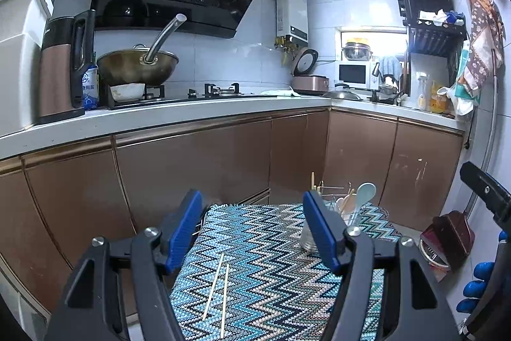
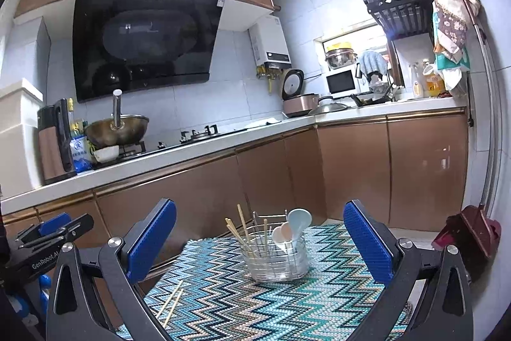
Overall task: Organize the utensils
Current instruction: 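Move both tools back over the last two chopsticks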
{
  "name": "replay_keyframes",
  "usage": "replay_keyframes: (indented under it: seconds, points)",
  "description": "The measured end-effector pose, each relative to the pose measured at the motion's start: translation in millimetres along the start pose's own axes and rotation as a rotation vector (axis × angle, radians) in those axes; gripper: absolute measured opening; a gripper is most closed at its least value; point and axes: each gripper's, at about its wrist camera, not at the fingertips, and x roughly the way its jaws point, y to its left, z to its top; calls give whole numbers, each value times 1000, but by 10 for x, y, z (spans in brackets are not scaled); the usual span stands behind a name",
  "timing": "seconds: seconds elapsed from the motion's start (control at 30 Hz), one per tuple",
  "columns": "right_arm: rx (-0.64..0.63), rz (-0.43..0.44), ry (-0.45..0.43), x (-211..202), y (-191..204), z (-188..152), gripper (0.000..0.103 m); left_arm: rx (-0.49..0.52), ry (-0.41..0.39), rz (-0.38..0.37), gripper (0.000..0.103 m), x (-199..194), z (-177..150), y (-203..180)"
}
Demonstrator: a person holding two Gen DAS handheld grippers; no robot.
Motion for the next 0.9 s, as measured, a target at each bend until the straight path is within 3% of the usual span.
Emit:
replay_keyframes:
  seconds: [0.23,0.43,0.57,0.7,0.83,0.9]
  points:
    - [-2,28,77,200,19,-124,103,-8,56,15,64,223,-94,129]
    - [-41,49,184,472,142,-308,103,-32,142,8,64,559,-231,467]
    - [-65,75,263,696,261,-453,103,-69,241,-15,64,863,-368,809]
    - [-91,105,349,962,411,-640,102,-105,395,-75,63,1287,-592,1097]
    - [-114,159,446,1237,599,-868,92,-86,540,-138,62,1731,-839,1180]
    - [-114,194,506,1398,683,-998,83,-81,613,-176,53,1956,-975,1181]
